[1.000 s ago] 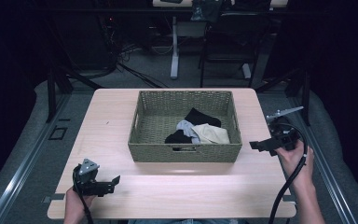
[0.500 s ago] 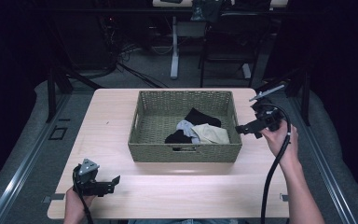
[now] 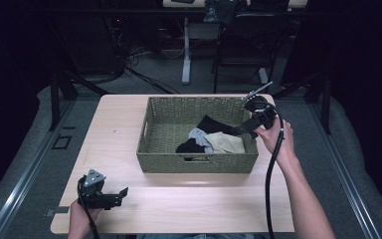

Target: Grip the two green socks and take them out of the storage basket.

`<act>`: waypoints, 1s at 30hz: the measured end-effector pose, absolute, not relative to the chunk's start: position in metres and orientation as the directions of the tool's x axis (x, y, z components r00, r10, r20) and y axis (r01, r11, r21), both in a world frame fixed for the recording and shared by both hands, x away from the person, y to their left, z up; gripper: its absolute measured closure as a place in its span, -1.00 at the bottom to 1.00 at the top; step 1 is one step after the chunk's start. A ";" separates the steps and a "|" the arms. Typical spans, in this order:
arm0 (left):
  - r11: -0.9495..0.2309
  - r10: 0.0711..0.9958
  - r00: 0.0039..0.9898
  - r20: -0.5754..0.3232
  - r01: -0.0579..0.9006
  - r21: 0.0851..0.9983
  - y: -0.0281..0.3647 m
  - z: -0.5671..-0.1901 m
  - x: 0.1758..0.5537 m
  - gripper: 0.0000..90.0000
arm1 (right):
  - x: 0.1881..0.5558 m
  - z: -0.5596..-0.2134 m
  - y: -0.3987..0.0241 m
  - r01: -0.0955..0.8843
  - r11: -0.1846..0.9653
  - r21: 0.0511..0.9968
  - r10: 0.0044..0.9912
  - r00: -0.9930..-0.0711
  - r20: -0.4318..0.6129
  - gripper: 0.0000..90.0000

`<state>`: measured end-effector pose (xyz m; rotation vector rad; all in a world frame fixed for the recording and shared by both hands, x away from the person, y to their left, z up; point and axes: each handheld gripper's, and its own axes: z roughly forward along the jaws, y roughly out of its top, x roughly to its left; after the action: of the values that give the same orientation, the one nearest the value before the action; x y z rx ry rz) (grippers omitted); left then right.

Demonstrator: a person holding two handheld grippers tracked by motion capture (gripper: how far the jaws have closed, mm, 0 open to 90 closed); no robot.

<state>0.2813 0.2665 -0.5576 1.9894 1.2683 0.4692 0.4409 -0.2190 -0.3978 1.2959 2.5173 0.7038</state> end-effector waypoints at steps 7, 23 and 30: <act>-0.255 0.890 0.449 -0.075 0.629 0.735 0.267 -0.558 0.281 -0.98 | 0.457 -0.412 -0.201 0.702 0.502 0.506 0.806 -0.592 0.022 -0.88; -0.254 0.891 0.448 -0.075 0.628 0.735 0.268 -0.558 0.281 -0.98 | 0.486 -0.452 -0.180 0.751 0.508 0.422 0.805 -0.588 0.077 -0.68; -0.255 0.890 0.451 -0.074 0.625 0.738 0.268 -0.558 0.281 -0.98 | 0.494 -0.465 -0.177 0.771 0.500 0.394 0.817 -0.572 0.081 -0.56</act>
<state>0.2809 0.2679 -0.5578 1.9855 1.2651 0.4710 0.4940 -0.1766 -0.4648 1.3920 2.6196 0.5975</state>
